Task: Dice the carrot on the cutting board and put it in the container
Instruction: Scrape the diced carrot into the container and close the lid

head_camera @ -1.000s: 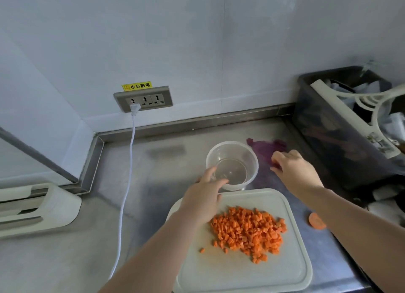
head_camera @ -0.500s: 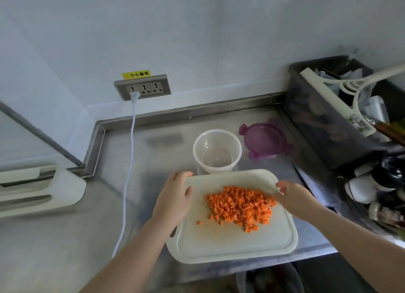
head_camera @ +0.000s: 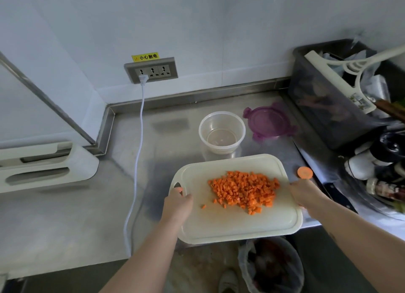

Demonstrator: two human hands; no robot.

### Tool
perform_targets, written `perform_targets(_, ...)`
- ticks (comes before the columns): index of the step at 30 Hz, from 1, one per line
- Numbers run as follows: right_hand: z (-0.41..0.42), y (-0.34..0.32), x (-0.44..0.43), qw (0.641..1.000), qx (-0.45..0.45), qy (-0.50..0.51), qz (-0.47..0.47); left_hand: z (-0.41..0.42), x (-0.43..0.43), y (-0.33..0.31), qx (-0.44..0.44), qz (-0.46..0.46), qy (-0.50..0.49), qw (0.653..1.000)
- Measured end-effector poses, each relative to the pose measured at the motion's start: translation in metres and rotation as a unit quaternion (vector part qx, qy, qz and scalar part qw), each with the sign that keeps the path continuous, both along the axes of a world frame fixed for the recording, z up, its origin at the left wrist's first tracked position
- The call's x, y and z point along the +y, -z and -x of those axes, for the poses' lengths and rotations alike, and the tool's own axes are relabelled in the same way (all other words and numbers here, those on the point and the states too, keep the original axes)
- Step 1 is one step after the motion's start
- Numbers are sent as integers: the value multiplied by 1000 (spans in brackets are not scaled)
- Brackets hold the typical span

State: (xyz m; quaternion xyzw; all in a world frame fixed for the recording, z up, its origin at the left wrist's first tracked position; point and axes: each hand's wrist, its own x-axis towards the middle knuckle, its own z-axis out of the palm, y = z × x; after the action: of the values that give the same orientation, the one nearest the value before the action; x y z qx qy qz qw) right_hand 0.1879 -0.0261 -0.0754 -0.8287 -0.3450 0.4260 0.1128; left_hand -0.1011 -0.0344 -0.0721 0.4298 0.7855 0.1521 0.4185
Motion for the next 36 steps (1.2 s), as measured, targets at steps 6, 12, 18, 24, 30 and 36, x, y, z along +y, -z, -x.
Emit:
perform_targets(6, 5, -11, -21, 996, 50, 18, -76, 0, -21, -4, -33, 5, -55, 998)
perform_targets(12, -7, -39, -15, 979, 84, 98, -160, 4, -11, -54, -42, -127, -1, 991)
perform_targets(18, 16, -87, 14, 933, 186, 215, -222, -13, -8, -114, -40, -409, -56, 910)
perform_targets(24, 55, -99, 54, 883, 269, 293, -249, -36, -2, -95, -346, -142, -215, 902)
perform_targets(30, 106, -99, 74, 880, 288, 273, -259, -55, 23, -103, -468, -129, -227, 844)
perform_targets(36, 126, -82, 83, 901, 275, 192, -274, -45, 42, -98, -440, -197, -301, 823)
